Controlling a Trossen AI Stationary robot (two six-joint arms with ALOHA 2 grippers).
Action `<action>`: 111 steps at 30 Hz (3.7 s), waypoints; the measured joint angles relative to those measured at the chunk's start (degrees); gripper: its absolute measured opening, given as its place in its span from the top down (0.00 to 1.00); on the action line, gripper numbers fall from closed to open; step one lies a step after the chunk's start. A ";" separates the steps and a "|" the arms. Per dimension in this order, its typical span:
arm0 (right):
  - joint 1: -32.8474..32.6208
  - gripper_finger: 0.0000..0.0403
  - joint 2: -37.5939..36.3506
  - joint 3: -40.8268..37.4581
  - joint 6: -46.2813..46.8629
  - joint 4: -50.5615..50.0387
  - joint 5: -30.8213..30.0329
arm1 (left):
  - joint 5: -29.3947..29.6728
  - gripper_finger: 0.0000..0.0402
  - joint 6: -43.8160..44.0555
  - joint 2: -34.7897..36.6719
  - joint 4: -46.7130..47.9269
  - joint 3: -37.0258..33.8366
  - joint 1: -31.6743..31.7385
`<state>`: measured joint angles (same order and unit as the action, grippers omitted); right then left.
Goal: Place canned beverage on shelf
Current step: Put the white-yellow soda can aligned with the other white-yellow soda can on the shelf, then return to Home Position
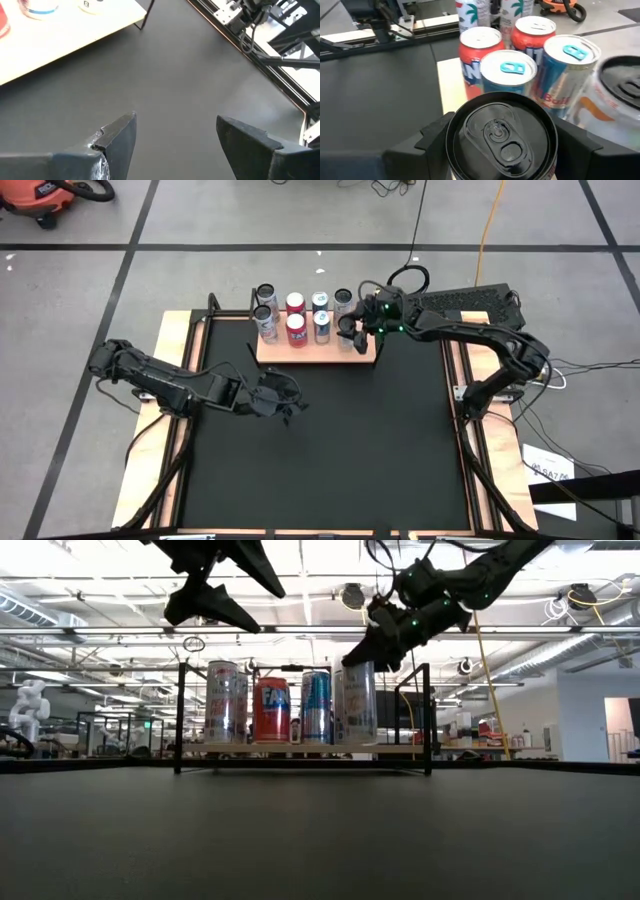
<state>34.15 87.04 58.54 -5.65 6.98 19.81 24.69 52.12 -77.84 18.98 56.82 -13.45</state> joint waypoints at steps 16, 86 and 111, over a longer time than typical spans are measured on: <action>1.91 0.35 2.19 0.11 0.80 2.32 3.10 | 0.90 0.32 0.11 -0.02 -0.55 0.00 2.29; -41.76 0.99 -29.74 0.07 17.60 -13.95 -23.00 | 3.80 0.89 -37.62 14.22 -15.76 2.49 2.24; -41.39 1.00 -50.60 -20.00 23.69 -14.25 -30.10 | 6.89 1.00 -40.12 40.60 -25.94 -30.10 -2.34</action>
<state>-7.25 36.43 38.54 18.04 -7.27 -10.28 31.58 12.00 -37.24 -6.96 26.72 -15.79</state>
